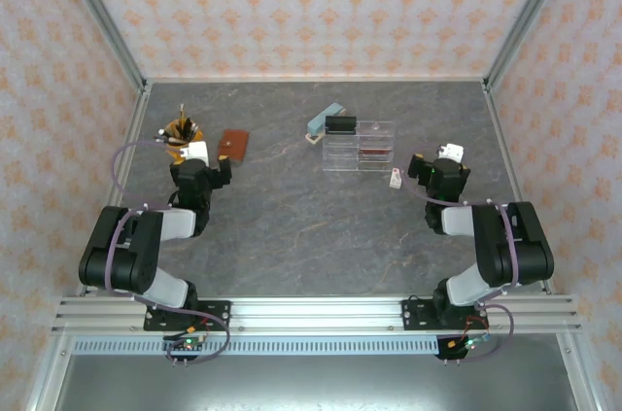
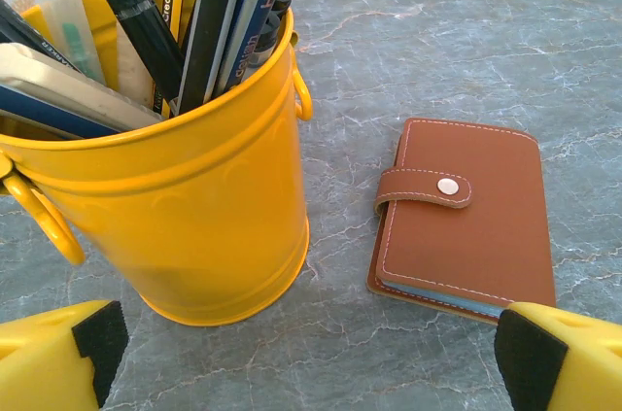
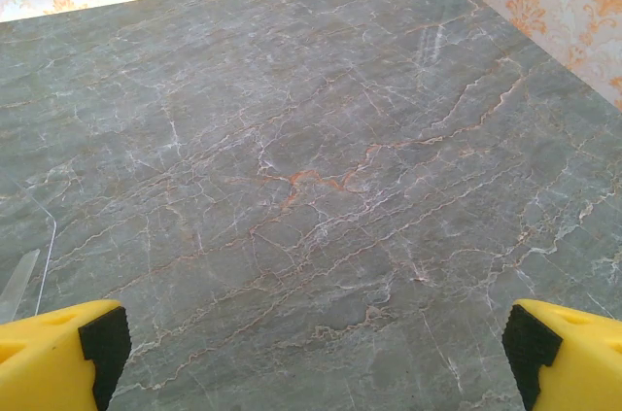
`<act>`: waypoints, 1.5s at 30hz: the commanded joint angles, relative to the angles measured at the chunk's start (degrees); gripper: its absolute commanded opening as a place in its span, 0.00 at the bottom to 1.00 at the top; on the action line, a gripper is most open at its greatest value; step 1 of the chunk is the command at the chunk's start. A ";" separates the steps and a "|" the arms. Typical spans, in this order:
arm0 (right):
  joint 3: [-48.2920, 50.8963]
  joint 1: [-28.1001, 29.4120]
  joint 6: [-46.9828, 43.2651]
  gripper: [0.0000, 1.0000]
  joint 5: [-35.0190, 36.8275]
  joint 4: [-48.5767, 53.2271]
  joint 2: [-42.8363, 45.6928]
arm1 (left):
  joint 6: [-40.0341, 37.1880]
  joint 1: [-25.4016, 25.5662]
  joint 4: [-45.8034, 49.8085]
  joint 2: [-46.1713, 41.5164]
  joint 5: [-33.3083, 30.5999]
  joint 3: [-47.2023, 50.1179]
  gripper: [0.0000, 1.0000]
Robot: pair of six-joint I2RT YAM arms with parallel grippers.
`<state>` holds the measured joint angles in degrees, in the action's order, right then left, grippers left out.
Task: Take the credit cards out of the card holder
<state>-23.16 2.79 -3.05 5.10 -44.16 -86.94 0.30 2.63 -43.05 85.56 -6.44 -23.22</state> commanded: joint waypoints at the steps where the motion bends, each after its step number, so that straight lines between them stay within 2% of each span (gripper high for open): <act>1: -1.17 -0.41 0.76 1.00 0.26 0.30 -0.17 | -0.75 0.27 0.46 0.22 -0.24 -1.21 1.00; 27: -0.41 -0.46 0.62 1.00 0.05 -0.89 0.22 | -0.79 0.17 0.00 0.01 -0.02 -0.95 1.00; 30: 0.94 -0.41 0.90 1.00 0.98 -1.04 3.12 | -0.78 0.18 3.51 -2.50 -0.04 -1.98 1.00; 33: 0.48 -0.41 1.25 1.00 2.07 4.80 9.48 | 0.20 0.18 12.46 -6.45 -1.60 -5.18 1.00; 36: -2.82 -0.41 3.87 1.00 4.20 15.85 15.94 | 0.93 0.36 18.51 -10.17 -1.93 -7.09 1.00; 41: -6.92 -0.41 12.08 1.00 3.89 30.47 24.83 | 6.85 0.98 29.65 -16.70 -2.80 -11.33 1.00; 45: -12.65 -0.41 18.88 1.00 4.61 44.88 28.11 | 12.57 2.71 39.75 -20.01 -1.31 -16.72 1.00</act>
<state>-32.01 2.79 9.02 8.12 -13.80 -60.38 7.46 4.19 -13.54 67.51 -7.68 -36.29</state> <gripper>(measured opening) 0.997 0.995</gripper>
